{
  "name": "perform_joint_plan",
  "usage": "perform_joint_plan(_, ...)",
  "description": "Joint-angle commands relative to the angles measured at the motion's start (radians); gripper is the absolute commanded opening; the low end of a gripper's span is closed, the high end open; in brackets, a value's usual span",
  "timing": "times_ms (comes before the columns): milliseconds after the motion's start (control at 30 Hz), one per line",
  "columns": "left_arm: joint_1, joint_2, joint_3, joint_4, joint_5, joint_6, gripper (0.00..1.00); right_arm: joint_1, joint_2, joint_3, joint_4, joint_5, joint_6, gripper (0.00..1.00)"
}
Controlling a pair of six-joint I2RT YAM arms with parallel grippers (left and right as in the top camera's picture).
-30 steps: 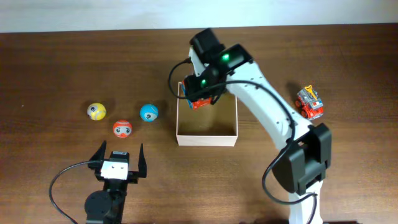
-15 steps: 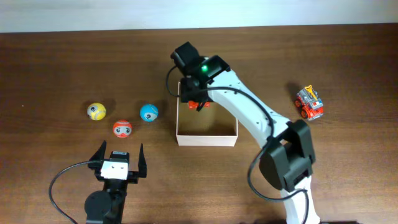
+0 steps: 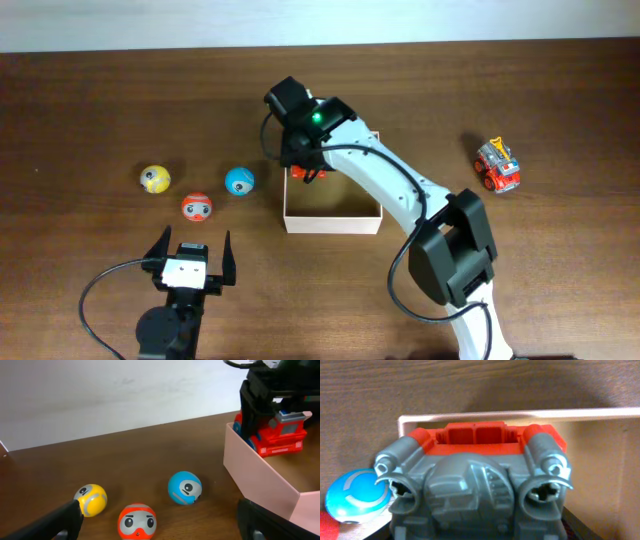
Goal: Pack container
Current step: 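Lift the fire truck and carry it left over the box, then lower the fire truck into the box and open the right gripper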
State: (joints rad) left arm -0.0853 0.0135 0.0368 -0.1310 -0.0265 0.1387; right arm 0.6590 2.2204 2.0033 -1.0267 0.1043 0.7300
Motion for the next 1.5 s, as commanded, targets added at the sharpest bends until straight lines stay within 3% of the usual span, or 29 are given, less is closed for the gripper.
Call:
perform_joint_plan(0, 0.005, -0.008, -0.005, 0.002, 0.011, 0.013, 0.99, 0.025, -0.001, -0.002, 0.003, 0.002, 0.039, 0.59)
perform_joint_plan(700, 0.005, -0.008, -0.005, 0.002, 0.011, 0.013, 0.99, 0.029, -0.001, -0.003, -0.060, 0.001, 0.000, 0.59)
perform_joint_plan(1467, 0.005, -0.008, -0.005, 0.002, 0.011, 0.013, 0.99, 0.043, 0.062, -0.003, -0.011, -0.034, -0.010, 0.60)
